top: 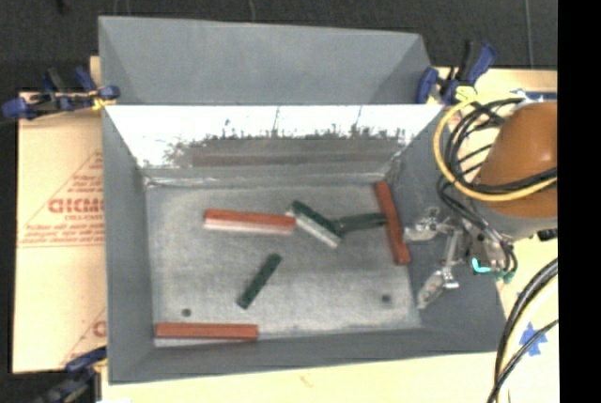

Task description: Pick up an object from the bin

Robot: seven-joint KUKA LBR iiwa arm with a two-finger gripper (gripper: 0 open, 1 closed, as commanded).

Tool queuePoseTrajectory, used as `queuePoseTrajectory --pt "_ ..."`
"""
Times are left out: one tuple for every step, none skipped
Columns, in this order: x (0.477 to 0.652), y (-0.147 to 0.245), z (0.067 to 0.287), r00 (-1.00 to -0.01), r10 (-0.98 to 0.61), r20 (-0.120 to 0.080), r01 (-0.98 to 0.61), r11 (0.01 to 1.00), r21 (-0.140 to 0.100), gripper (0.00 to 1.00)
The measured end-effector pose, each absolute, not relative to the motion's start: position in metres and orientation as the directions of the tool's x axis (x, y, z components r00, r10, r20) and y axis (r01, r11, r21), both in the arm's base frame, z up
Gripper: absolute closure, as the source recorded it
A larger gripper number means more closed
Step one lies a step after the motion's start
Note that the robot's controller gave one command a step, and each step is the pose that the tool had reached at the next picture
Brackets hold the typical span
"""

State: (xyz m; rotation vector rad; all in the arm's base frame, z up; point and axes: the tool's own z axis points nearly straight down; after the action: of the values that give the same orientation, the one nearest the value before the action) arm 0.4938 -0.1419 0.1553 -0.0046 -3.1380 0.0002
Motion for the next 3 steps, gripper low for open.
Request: queuePoseTrajectory --pt "0.496 -0.142 0.158 -1.000 0.000 -0.003 0.000 1.000 -0.002 0.00" --pt "0.532 -0.116 0.113 -0.998 -0.065 -0.010 -0.065 0.998 -0.005 0.00" --pt "0.556 -0.105 0.110 -0.993 -0.115 0.006 -0.115 0.993 0.002 0.00"
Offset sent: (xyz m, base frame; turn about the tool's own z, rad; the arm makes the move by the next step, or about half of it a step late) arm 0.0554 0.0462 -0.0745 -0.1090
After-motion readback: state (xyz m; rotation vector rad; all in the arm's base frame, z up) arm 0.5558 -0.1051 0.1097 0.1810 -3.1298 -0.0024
